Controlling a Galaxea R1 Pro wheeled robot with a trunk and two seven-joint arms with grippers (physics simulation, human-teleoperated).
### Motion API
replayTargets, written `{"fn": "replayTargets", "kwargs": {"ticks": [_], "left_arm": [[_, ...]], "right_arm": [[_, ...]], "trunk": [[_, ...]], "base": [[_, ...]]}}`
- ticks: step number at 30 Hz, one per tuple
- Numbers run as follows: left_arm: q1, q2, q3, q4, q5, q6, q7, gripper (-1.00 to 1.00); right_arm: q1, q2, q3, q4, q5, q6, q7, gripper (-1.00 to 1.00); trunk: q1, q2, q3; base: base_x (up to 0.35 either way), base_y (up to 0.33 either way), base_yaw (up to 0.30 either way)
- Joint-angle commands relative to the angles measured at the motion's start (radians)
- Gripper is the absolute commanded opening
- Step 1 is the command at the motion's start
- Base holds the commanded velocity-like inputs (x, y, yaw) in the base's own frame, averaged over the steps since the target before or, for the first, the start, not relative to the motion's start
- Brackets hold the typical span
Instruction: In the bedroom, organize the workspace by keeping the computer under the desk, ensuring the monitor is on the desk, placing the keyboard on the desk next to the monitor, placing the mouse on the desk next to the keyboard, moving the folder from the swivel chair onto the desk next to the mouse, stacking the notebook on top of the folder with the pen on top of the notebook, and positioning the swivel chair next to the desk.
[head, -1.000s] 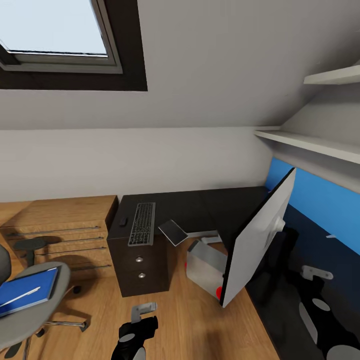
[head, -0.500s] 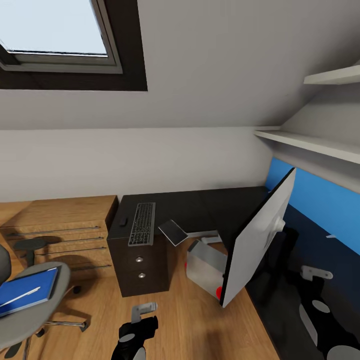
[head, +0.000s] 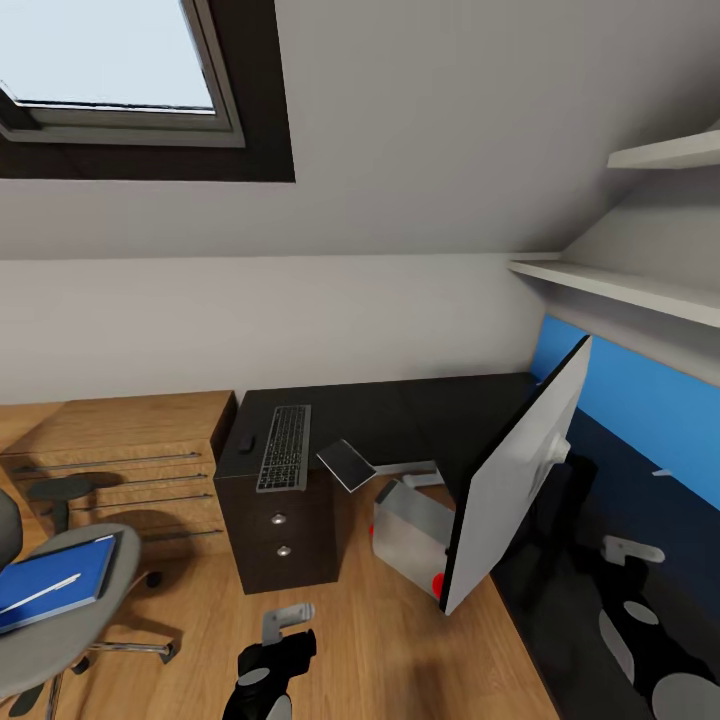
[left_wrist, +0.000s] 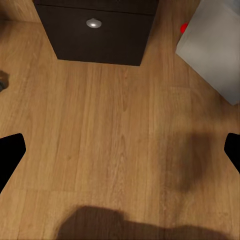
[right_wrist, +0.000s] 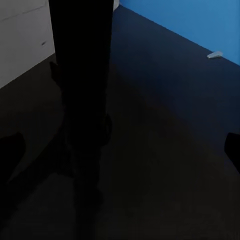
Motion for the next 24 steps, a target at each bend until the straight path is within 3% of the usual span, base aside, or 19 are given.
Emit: {"fn": "replayTargets", "kwargs": {"ticks": [1, 11, 24], "left_arm": [[-0.001, 0.0, -0.002, -0.001, 0.007, 0.002, 0.008, 1.0], [-0.001, 0.0, -0.002, -0.001, 0.007, 0.0, 0.008, 1.0], [-0.001, 0.001, -0.001, -0.001, 0.007, 0.0, 0.007, 1.0]], "right_arm": [[-0.002, 0.0, -0.002, 0.003, 0.005, -0.004, -0.001, 1.0], [-0.024, 0.003, -0.002, 0.009, 0.03, 0.01, -0.001, 1.0], [-0.137, 0.008, 0.0, 0.015, 0.032, 0.065, -0.008, 1.0]], "trunk": [[0.0, -0.002, -0.002], [0.0, -0.002, -0.002], [0.0, -0.002, -0.002]], "base": [[0.0, 0.0, 0.0], [0.0, 0.0, 0.0], [0.0, 0.0, 0.0]]}}
